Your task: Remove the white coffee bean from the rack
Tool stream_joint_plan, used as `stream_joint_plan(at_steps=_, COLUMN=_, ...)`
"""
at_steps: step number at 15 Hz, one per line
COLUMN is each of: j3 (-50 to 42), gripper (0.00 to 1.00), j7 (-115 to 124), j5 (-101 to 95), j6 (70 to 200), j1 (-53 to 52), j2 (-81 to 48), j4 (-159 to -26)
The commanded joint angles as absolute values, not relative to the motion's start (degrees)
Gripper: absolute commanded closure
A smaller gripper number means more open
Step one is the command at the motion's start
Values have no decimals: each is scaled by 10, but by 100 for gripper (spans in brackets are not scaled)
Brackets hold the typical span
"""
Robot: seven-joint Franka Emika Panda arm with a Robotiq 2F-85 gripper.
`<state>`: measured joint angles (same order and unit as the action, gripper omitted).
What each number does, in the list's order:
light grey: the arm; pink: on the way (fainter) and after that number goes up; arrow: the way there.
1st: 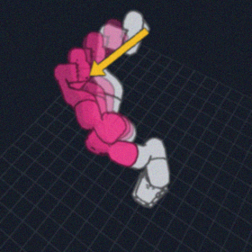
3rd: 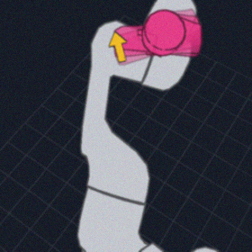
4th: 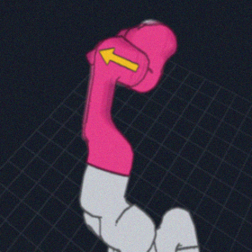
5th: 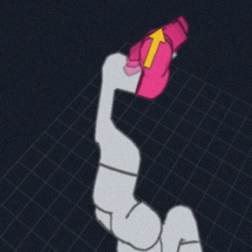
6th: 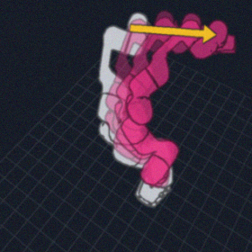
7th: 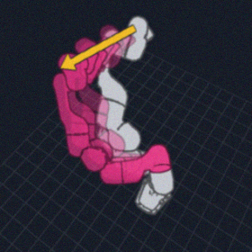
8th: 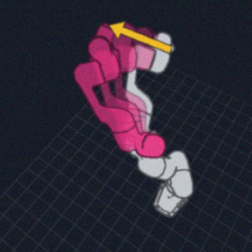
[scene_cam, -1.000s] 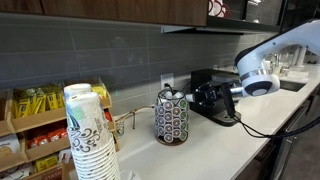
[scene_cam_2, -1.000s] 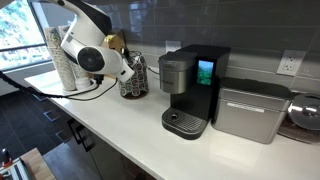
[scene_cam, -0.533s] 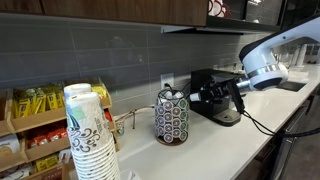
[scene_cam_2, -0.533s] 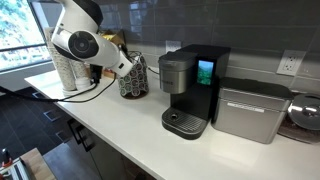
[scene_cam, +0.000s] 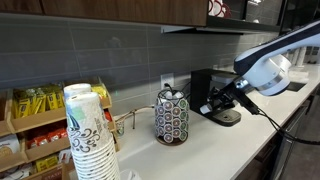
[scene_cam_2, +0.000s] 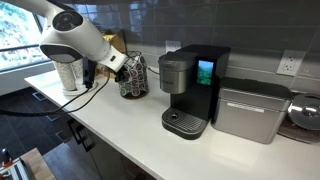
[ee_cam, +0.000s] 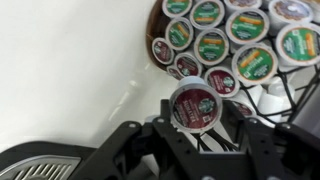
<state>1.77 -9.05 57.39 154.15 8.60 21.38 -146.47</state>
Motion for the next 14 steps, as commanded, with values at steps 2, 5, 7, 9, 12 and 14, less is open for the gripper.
stream_joint_plan(at_steps=2, j3=94, gripper=72, j7=28, j5=367, j6=1509, j1=168, j2=245, j4=-1516)
stream_joint_plan(at_steps=5, j3=121, gripper=72, j7=77, j5=239, j6=1445, j1=207, j2=255, j4=-1517)
stream_joint_plan(at_steps=7, j3=74, gripper=72, j7=105, j5=145, j6=1398, j1=164, j2=253, j4=-1511)
stream_joint_plan(at_steps=9, j3=67, gripper=72, j7=110, j5=80, j6=1345, j1=156, j2=252, j4=-1501)
stream_joint_plan(at_steps=12, j3=57, gripper=72, j7=118, j5=25, j6=1316, j1=133, j2=247, j4=-1497)
stream_joint_plan(at_steps=14, j3=57, gripper=72, j7=123, j5=6, j6=1322, j1=118, j2=240, j4=-1502)
